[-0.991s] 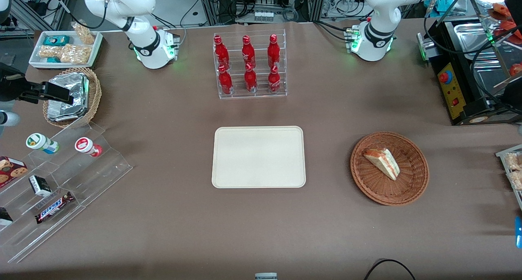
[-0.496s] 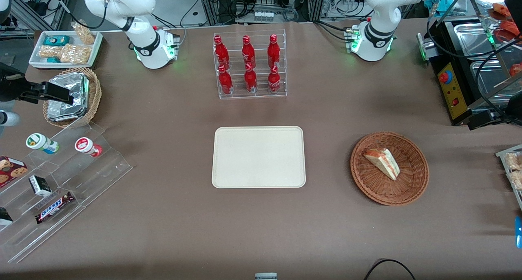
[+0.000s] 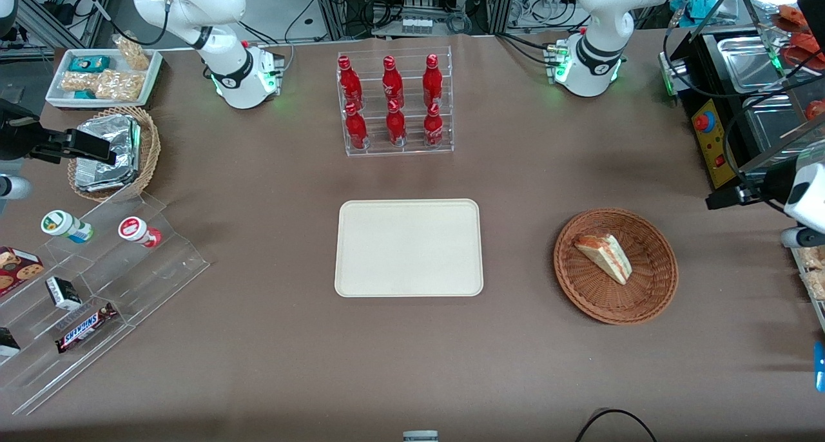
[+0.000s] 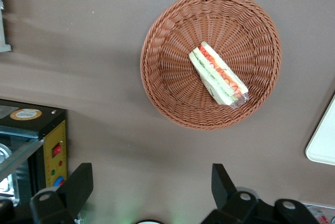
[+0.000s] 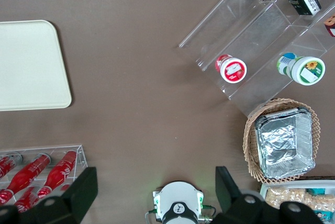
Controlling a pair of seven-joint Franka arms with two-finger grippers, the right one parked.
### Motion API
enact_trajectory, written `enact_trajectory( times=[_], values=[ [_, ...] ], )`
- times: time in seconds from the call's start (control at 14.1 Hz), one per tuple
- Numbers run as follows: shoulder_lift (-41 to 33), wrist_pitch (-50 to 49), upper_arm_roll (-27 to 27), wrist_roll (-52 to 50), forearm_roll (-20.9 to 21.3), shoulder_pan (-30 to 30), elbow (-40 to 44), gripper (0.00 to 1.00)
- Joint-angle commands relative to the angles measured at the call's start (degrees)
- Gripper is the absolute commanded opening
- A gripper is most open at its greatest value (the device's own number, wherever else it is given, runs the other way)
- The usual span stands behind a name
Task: Place sandwich from basket to tray
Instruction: 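Move the open left gripper down over the sandwich in the basket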
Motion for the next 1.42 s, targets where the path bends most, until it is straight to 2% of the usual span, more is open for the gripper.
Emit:
enact_trajectory(
  times=[0.0, 0.21, 0.42, 0.71, 0.92, 1.06, 1.35],
  values=[
    [0.5, 0.7, -0.1, -2.9, -1.0, 0.0, -0.2, 1.0],
    [2.6, 4.5, -0.1, -8.5, -1.4, 0.0, -3.8, 1.0],
    [1.7, 16.1, -0.1, -12.5, -3.1, 0.1, -12.5, 1.0],
    [5.6, 22.2, -0.5, -27.8, -3.8, -2.6, -13.3, 1.0],
    [8.4, 23.7, -0.5, -31.4, -3.6, -4.6, -14.4, 1.0],
    [8.9, 28.6, -0.5, -32.0, -3.6, -6.2, -17.1, 1.0],
    [10.8, 32.4, -0.6, -40.9, -3.7, -7.2, -16.7, 1.0]
  ],
)
